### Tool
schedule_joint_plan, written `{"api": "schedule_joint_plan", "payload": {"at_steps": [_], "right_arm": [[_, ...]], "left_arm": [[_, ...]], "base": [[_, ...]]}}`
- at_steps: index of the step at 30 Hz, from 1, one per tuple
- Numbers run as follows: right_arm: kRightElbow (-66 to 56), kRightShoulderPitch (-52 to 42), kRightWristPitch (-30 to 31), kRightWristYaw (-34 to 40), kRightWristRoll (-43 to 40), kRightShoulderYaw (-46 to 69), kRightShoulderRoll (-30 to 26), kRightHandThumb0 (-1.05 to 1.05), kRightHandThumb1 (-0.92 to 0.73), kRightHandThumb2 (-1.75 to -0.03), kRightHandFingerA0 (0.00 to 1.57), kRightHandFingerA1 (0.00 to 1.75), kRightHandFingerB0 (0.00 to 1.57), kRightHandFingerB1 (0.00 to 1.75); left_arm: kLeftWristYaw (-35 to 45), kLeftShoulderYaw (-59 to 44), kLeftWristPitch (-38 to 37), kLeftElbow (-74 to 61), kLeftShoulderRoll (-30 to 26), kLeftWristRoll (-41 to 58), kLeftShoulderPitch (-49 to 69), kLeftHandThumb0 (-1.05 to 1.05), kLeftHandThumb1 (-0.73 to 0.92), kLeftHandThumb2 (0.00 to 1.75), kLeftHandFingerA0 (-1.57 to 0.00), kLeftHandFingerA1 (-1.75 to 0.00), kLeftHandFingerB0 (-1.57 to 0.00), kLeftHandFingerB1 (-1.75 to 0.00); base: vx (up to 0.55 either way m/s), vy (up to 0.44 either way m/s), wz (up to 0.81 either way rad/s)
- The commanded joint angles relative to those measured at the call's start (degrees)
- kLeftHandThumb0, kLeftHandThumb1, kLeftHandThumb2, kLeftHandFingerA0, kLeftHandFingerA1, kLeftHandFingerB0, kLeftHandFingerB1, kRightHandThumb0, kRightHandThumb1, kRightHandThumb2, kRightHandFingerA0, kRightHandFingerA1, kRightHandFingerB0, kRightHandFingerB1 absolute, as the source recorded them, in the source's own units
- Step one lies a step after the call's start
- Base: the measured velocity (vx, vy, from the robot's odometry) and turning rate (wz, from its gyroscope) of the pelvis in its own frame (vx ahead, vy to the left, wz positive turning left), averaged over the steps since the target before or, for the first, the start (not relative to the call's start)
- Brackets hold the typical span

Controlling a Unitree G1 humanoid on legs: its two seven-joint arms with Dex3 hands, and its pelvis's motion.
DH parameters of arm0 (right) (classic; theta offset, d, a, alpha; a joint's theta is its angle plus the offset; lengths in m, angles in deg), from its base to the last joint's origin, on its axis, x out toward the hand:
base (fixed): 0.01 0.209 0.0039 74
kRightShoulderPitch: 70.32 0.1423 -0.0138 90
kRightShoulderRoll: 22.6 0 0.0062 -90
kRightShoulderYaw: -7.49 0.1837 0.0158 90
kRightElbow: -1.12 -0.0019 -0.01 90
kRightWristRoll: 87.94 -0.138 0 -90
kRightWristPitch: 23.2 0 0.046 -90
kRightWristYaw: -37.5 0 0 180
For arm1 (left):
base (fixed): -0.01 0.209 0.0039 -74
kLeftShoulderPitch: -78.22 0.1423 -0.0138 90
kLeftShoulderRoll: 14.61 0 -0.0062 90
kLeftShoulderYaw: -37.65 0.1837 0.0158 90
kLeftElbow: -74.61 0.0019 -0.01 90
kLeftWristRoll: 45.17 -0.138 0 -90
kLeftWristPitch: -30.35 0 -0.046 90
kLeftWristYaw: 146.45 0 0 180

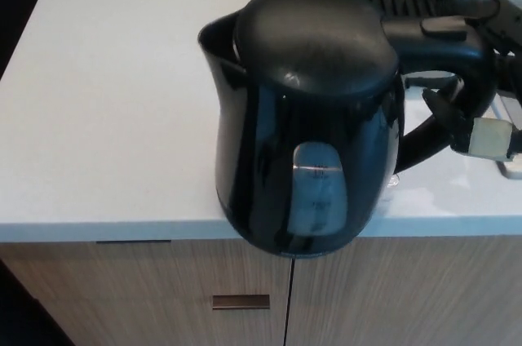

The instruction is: Pick up a kettle using the right hand on left side of the counter and then walk right towards the kettl base and turn on the kettle

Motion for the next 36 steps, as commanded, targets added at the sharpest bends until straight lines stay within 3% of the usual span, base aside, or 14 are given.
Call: {"api": "schedule_joint_plan", "payload": {"at_steps": [1,2,4,5,7,8,11,14,16,19,23,27,28,36], "right_arm": [[0.66,-0.61,2.27,-2.71,0.66,-0.12,0.22,-0.07,-0.57,-1.04,1.10,1.46,0.91,0.77],[0.68,-0.93,1.33,-2.16,0.58,0.16,0.65,-0.09,-0.56,-1.05,1.03,1.57,0.93,0.82],[0.99,-1.48,-0.19,-1.09,1.59,0.21,0.95,-0.09,-0.56,-1.07,0.93,1.64,0.97,0.91],[0.94,-1.18,0.34,0.18,3.19,-0.42,1.56,-0.11,-0.53,-1.13,0.95,1.65,0.96,1.24],[0.62,-1.36,0.64,0.61,4.00,-0.68,1.87,-0.11,-0.53,-1.13,0.95,1.65,0.96,1.24],[0.84,-0.98,0.93,1.80,5.07,-1.12,2.96,-0.10,-0.49,-1.20,0.98,1.67,0.91,1.43],[1.31,-0.16,1.65,3.84,7.49,-2.01,4.60,-0.15,-0.48,-1.25,0.93,1.75,0.81,1.55],[2.23,1.10,3.21,4.70,10.23,-3.42,5.66,-0.18,-0.48,-1.26,0.95,1.75,0.80,1.59],[3.09,3.03,5.77,4.92,11.44,-4.18,6.94,-0.24,-0.59,-1.09,0.87,1.75,0.70,1.64],[5.17,5.63,7.79,5.88,11.97,-4.08,9.19,-0.22,-0.57,-1.07,0.88,1.75,0.67,1.70],[12.07,9.19,4.98,10.18,8.30,0.42,14.51,-0.23,-0.42,-1.33,0.93,1.75,0.78,1.63],[13.37,9.68,3.78,10.27,8.86,1.52,15.86,-0.23,-0.42,-1.33,0.93,1.75,0.78,1.63],[16.57,11.87,2.91,11.90,6.87,3.50,17.87,-0.23,-0.38,-1.37,0.90,1.75,0.75,1.68],[21.67,15.42,0.47,13.24,6.26,5.76,20.35,-0.22,-0.43,-1.30,0.88,1.75,0.75,1.67]], "left_arm": [[0.54,0.11,-6.64,-0.21,-0.90,0.27,0.28,0.13,0.57,1.09,-0.95,-0.90,-0.88,-0.87],[0.76,0.08,-6.59,-0.10,-0.98,0.34,0.27,0.13,0.57,1.08,-0.94,-0.90,-0.87,-0.87],[0.85,0.17,-7.01,0.48,-1.17,0.11,0.29,0.11,0.61,1.01,-0.96,-0.84,-0.89,-0.83],[0.74,0.13,-7.09,0.25,-1.16,0.09,0.50,0.14,0.55,1.10,-0.95,-0.93,-0.90,-0.89],[0.78,0.13,-7.17,0.16,-1.12,0.09,0.81,0.14,0.55,1.10,-0.95,-0.93,-0.90,-0.89],[0.99,-0.20,-6.79,0.98,-1.39,0.48,0.46,0.15,0.57,1.05,-0.95,-0.91,-0.90,-0.87],[0.91,-0.21,-7.79,1.04,-1.14,0.46,0.88,0.16,0.54,1.08,-0.96,-0.92,-0.91,-0.89],[0.97,-0.28,-8.20,1.35,-1.20,0.52,1.22,0.15,0.55,1.07,-0.94,-0.91,-0.90,-0.88],[1.28,-0.45,-8.65,1.79,-1.21,0.80,1.06,0.15,0.56,1.08,-0.94,-0.90,-0.90,-0.88],[1.19,-0.46,-8.81,2.26,-1.17,0.76,0.91,0.12,0.58,1.06,-0.95,-0.90,-0.90,-0.88],[0.91,-0.34,-8.61,1.34,-0.91,0.69,1.67,0.13,0.56,1.08,-0.91,-0.89,-0.87,-0.87],[0.81,-0.29,-8.52,1.28,-0.92,0.69,1.69,0.13,0.56,1.08,-0.91,-0.89,-0.87,-0.87],[0.74,0.00,-8.35,1.03,-0.91,0.31,2.47,0.09,0.65,0.96,-0.89,-0.85,-0.85,-0.82],[1.52,-0.15,-8.19,1.07,-0.81,0.90,2.97,0.12,0.64,0.99,-0.90,-0.88,-0.86,-0.84]], "base": [[0.00,0.000,0.00],[0.00,0.000,0.00],[0.00,0.000,0.00],[0.00,0.000,0.00],[0.00,0.000,0.00],[0.00,0.000,0.00],[0.00,0.000,0.00],[0.00,0.000,0.00],[0.00,0.000,0.00],[0.00,0.000,0.00],[0.00,0.000,0.00],[0.00,0.000,0.00],[0.00,0.000,0.00],[0.00,0.000,0.00]]}}
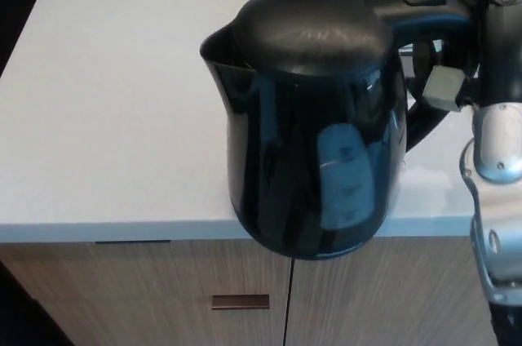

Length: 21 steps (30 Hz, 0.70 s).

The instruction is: Pick up a kettle using the right hand on left side of the counter and then walk right towards the kettl base and turn on the kettle

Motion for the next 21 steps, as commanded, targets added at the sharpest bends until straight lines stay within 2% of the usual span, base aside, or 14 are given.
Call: {"api": "schedule_joint_plan", "payload": {"at_steps": [1,4,6,7,9,10,15,16,20,21], "right_arm": [[3.55,2.45,-3.28,2.49,-2.46,1.92,1.71,-0.23,-0.42,-1.34,0.89,1.75,0.75,1.70],[4.43,3.04,-4.26,2.79,-2.81,2.54,2.28,-0.23,-0.42,-1.34,0.89,1.75,0.75,1.70],[4.88,3.11,-7.51,3.59,-5.33,3.95,3.65,-0.19,-0.41,-1.38,0.88,1.75,0.77,1.68],[5.21,3.08,-9.26,4.22,-6.35,4.67,4.38,-0.16,-0.41,-1.43,0.92,1.75,0.80,1.61],[5.50,3.11,-9.87,4.27,-6.35,4.95,4.62,-0.16,-0.41,-1.43,0.92,1.75,0.80,1.61],[4.91,2.16,-12.95,4.18,-9.46,6.32,6.43,-0.17,-0.38,-1.48,1.08,1.68,0.96,1.53],[5.04,1.72,-15.10,4.04,-10.82,7.23,7.43,-0.17,-0.38,-1.48,1.08,1.68,0.96,1.53],[-0.53,0.55,-12.34,0.12,-16.62,9.11,9.78,-0.14,-0.38,-1.52,1.08,1.75,0.93,1.58],[-1.53,0.26,-11.84,-0.60,-17.43,9.46,10.17,-0.14,-0.38,-1.52,1.08,1.75,0.93,1.58],[-7.80,-1.40,-5.89,-6.02,-21.70,9.39,10.13,-0.16,-0.41,-1.40,1.11,1.75,0.88,1.63]], "left_arm": [[0.59,-0.30,-4.35,0.21,-0.78,0.98,0.07,0.12,0.63,1.01,-0.90,-0.89,-0.85,-0.84],[0.61,-0.32,-4.24,0.36,-0.80,1.02,-0.08,0.12,0.63,1.01,-0.90,-0.89,-0.85,-0.84],[0.93,-0.48,-4.55,0.93,-0.86,1.20,-0.44,0.13,0.61,1.03,-0.91,-0.90,-0.86,-0.85],[0.79,-0.45,-4.64,1.42,-1.05,1.03,-0.68,0.10,0.64,0.97,-0.91,-0.88,-0.89,-0.82],[0.81,-0.49,-4.75,1.66,-1.10,1.00,-0.79,0.10,0.64,0.97,-0.91,-0.88,-0.89,-0.82],[0.18,-0.32,-4.86,1.03,-1.07,0.64,-0.53,0.09,0.65,0.92,-0.93,-0.84,-0.89,-0.82],[-0.10,-0.25,-4.90,0.75,-1.05,0.48,-0.42,0.09,0.65,0.92,-0.93,-0.84,-0.89,-0.82],[0.76,-0.69,-4.77,0.66,-1.24,1.16,-0.32,0.09,0.64,0.94,-0.93,-0.85,-0.89,-0.82],[0.88,-0.78,-4.74,0.63,-1.25,1.20,-0.31,0.09,0.64,0.94,-0.93,-0.85,-0.89,-0.82],[0.63,-0.46,-4.58,0.16,-1.63,0.66,-0.05,0.09,0.65,0.93,-0.91,-0.85,-0.90,-0.83]], "base": [[0.00,0.000,0.00],[0.00,0.000,0.00],[0.00,0.000,0.00],[0.00,0.000,0.00],[0.00,0.000,0.00],[0.00,0.000,0.00],[0.00,0.000,0.00],[0.00,0.000,0.00],[0.00,0.000,0.00],[0.00,0.000,0.00]]}}
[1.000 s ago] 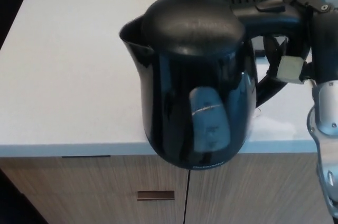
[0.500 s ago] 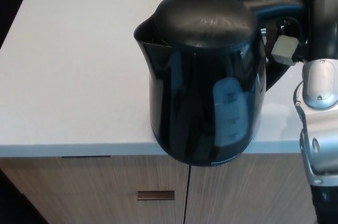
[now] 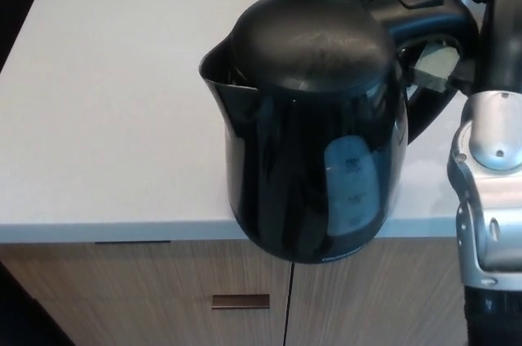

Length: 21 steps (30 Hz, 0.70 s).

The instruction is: Pick up a kettle using the right hand on left side of the counter and then walk right towards the kettl base and turn on the kettle

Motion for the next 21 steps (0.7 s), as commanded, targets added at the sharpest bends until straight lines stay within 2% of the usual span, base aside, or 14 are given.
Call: {"api": "schedule_joint_plan", "payload": {"at_steps": [1,2,4,5,6,11,13,15,19,21], "right_arm": [[-9.58,-2.46,3.89,-8.20,-11.09,1.17,0.90,-0.16,-0.41,-1.40,1.11,1.75,0.88,1.63],[-9.78,-2.53,4.10,-8.27,-11.19,1.17,0.86,-0.16,-0.41,-1.40,1.11,1.75,0.88,1.63],[-13.75,-2.64,10.00,-11.25,-14.21,2.25,-0.01,-0.18,-0.43,-1.35,1.07,1.75,0.83,1.61],[-15.18,-2.80,11.90,-12.23,-15.01,2.45,-0.51,-0.17,-0.43,-1.36,1.05,1.75,0.79,1.63],[-17.67,-2.97,15.30,-13.83,-15.66,2.80,-1.93,-0.17,-0.46,-1.34,1.04,1.75,0.77,1.62],[-21.40,-2.91,21.09,-15.31,-16.96,4.26,-4.05,-0.15,-0.45,-1.35,1.03,1.75,0.79,1.61],[-21.85,-2.54,22.46,-15.34,-17.43,5.09,-4.18,-0.14,-0.45,-1.37,1.02,1.75,0.78,1.63],[-22.06,-2.48,23.72,-15.50,-17.85,6.27,-4.89,-0.15,-0.46,-1.34,0.99,1.75,0.76,1.65],[-22.44,-2.67,25.01,-15.61,-18.34,7.00,-5.35,-0.14,-0.46,-1.36,0.99,1.75,0.75,1.64],[-22.05,-2.24,26.03,-15.01,-18.58,7.84,-5.15,-0.15,-0.46,-1.37,1.00,1.75,0.76,1.63]], "left_arm": [[0.09,-0.19,-4.52,-0.87,-1.66,0.52,0.62,0.09,0.65,0.93,-0.91,-0.85,-0.90,-0.83],[0.08,-0.19,-4.50,-0.91,-1.65,0.52,0.63,0.09,0.65,0.93,-0.91,-0.85,-0.90,-0.83],[-0.45,0.10,-3.97,-0.80,-1.62,0.18,0.00,0.10,0.65,0.89,-0.91,-0.84,-0.90,-0.82],[-0.30,0.12,-4.58,-0.94,-1.46,0.16,0.09,0.11,0.62,0.96,-0.92,-0.86,-0.90,-0.84],[-0.24,0.16,-4.99,-1.28,-1.06,0.22,0.15,0.16,0.53,1.08,-0.95,-0.92,-0.91,-0.89],[0.25,0.13,-5.19,-0.89,-0.75,0.42,0.49,0.16,0.51,1.09,-0.95,-0.92,-0.91,-0.90],[0.44,0.08,-4.74,-1.06,-0.73,0.62,0.49,0.17,0.52,1.10,-0.93,-0.92,-0.89,-0.89],[0.18,0.28,-4.62,-0.67,-0.84,0.27,0.67,0.14,0.61,1.06,-0.89,-0.88,-0.84,-0.83],[0.37,0.30,-4.82,-0.81,-0.86,0.30,1.38,0.15,0.61,1.08,-0.88,-0.89,-0.84,-0.84],[0.56,0.01,-4.50,-0.92,-0.81,0.77,1.74,0.12,0.64,0.98,-0.90,-0.88,-0.84,-0.83]], "base": [[0.00,0.000,0.00],[0.00,0.000,0.00],[0.00,0.000,0.00],[0.00,0.000,0.00],[0.00,0.000,0.00],[0.00,0.000,0.00],[0.00,0.000,0.00],[0.00,0.000,0.00],[0.00,0.000,0.00],[0.00,0.000,0.00]]}}
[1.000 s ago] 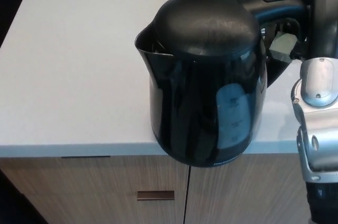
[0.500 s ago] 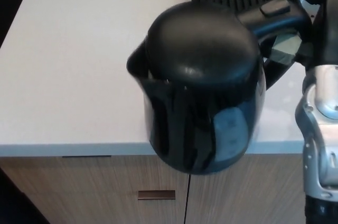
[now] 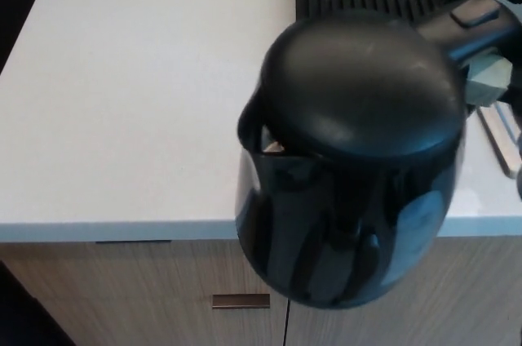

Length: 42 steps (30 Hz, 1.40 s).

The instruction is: Pick up a kettle using the right hand on left side of the counter and then walk right towards the kettl base and turn on the kettle

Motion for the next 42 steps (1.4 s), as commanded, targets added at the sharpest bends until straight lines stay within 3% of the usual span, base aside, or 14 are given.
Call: {"api": "schedule_joint_plan", "payload": {"at_steps": [1,10,11,13,16,28,37,41,42], "right_arm": [[-1.32,1.11,6.07,-0.85,-4.60,2.01,-0.56,-0.15,-0.46,-1.37,1.00,1.75,0.76,1.63],[-2.54,3.12,10.53,1.06,-6.13,3.86,1.70,-0.16,-0.48,-1.28,1.01,1.75,0.81,1.59],[-5.45,3.45,14.75,1.53,-7.57,4.87,3.48,-0.17,-0.47,-1.34,1.02,1.75,0.77,1.62],[-6.02,3.62,15.74,1.60,-7.72,5.12,3.76,-0.17,-0.47,-1.34,1.02,1.75,0.77,1.62],[-12.58,3.25,22.68,0.42,-9.62,5.56,4.70,-0.19,-0.43,-1.40,1.03,1.75,0.74,1.63],[-19.68,10.13,35.85,-1.71,-13.10,13.61,7.59,-0.20,-0.50,-1.33,1.01,1.75,0.68,1.65],[-22.54,14.48,42.37,-4.52,-14.55,17.76,6.11,-0.20,-0.48,-1.38,1.03,1.75,0.72,1.62],[-24.10,13.84,44.18,-5.84,-14.98,16.85,2.89,-0.20,-0.47,-1.38,1.02,1.75,0.74,1.61],[-24.16,11.72,43.65,-6.18,-14.87,15.14,0.52,-0.17,-0.48,-1.35,1.02,1.75,0.72,1.62]], "left_arm": [[0.58,-0.39,-4.18,-0.20,-0.82,1.04,1.00,0.12,0.64,0.98,-0.90,-0.88,-0.84,-0.83],[0.52,-0.81,-4.35,0.83,-0.99,1.23,0.85,0.14,0.61,1.04,-0.90,-0.88,-0.85,-0.84],[0.61,-0.60,-4.64,-0.04,-1.09,0.91,1.96,0.12,0.62,1.00,-0.90,-0.86,-0.84,-0.82],[0.62,-0.57,-4.63,-0.23,-1.09,0.88,2.12,0.12,0.62,1.00,-0.90,-0.86,-0.84,-0.82],[0.86,-0.84,-4.63,-0.06,-1.58,1.08,2.28,0.09,0.66,0.96,-0.93,-0.87,-0.90,-0.84],[-0.36,-0.03,-4.44,-0.02,-1.28,0.14,1.54,0.12,0.63,0.98,-0.90,-0.86,-0.85,-0.82],[-0.92,0.24,-3.46,-0.72,-1.29,0.30,0.89,0.11,0.63,1.01,-0.89,-0.87,-0.85,-0.82],[-0.85,0.12,-3.48,-1.90,-1.78,0.37,0.64,0.14,0.58,1.07,-0.89,-0.90,-0.87,-0.86],[-0.14,-0.08,-4.25,-1.81,-1.74,0.70,0.55,0.14,0.58,0.94,-0.93,-0.88,-0.92,-0.85]], "base": [[0.00,0.000,0.00],[0.00,0.000,0.00],[0.00,0.000,0.00],[0.00,0.000,0.00],[0.00,0.000,0.00],[0.00,0.000,0.01],[-0.01,0.012,0.00],[-0.04,0.171,-0.12],[-0.01,0.235,-0.17]]}}
